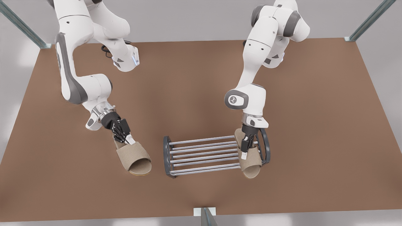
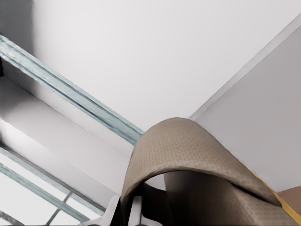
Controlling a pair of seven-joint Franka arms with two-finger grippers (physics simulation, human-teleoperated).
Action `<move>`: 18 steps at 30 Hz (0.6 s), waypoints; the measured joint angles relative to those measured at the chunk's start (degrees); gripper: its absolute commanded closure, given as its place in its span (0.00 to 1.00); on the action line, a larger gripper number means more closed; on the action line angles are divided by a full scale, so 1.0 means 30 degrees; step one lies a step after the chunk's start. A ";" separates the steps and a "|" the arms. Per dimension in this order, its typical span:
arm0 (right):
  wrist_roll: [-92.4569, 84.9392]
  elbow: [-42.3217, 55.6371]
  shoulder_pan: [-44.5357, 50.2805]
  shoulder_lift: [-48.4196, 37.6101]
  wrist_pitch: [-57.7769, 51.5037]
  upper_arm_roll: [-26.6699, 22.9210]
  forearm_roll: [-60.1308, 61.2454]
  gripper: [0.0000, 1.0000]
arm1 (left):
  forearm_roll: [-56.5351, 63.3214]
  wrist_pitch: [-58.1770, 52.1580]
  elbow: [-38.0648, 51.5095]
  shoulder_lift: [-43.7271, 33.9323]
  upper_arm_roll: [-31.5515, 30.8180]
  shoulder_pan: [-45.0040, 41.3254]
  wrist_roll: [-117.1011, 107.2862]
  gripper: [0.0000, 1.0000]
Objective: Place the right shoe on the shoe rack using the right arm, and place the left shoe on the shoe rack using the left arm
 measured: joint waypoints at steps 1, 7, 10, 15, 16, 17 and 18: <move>0.0358 0.0417 0.0368 -0.0011 0.0631 0.0458 0.0645 0.79 | -0.0013 0.0053 -0.0012 0.0035 0.0005 -0.0015 -0.0209 0.00; 0.2116 0.1266 0.2053 0.0403 0.2989 0.1221 0.3538 0.79 | -0.0144 0.0450 -0.1129 -0.0159 -0.0010 -0.0681 -0.1084 0.00; 0.2793 0.1808 0.2555 0.0772 0.3542 0.1258 0.4440 0.79 | -0.0430 0.0976 -0.4345 -0.3043 -0.0015 -0.2395 -0.1415 0.00; 0.3691 0.3546 0.3797 0.1921 0.4230 0.1255 0.5669 0.79 | -0.0725 0.1459 -0.9487 -1.2067 0.1623 -0.3993 -0.1454 0.00; 0.3843 0.3805 0.4042 0.2024 0.4437 0.1260 0.5891 0.79 | -0.0732 0.1330 -0.9381 -1.2918 0.2935 -0.4540 -0.1262 0.00; 0.3987 0.3964 0.4276 0.2087 0.4629 0.1255 0.6077 0.79 | -0.0703 0.0910 -0.9172 -1.3338 0.4565 -0.5304 -0.0975 0.00; 0.4122 0.4139 0.4477 0.2158 0.4791 0.1260 0.6292 0.79 | -0.0651 0.0109 -0.9052 -1.3518 0.6517 -0.6226 -0.0599 0.00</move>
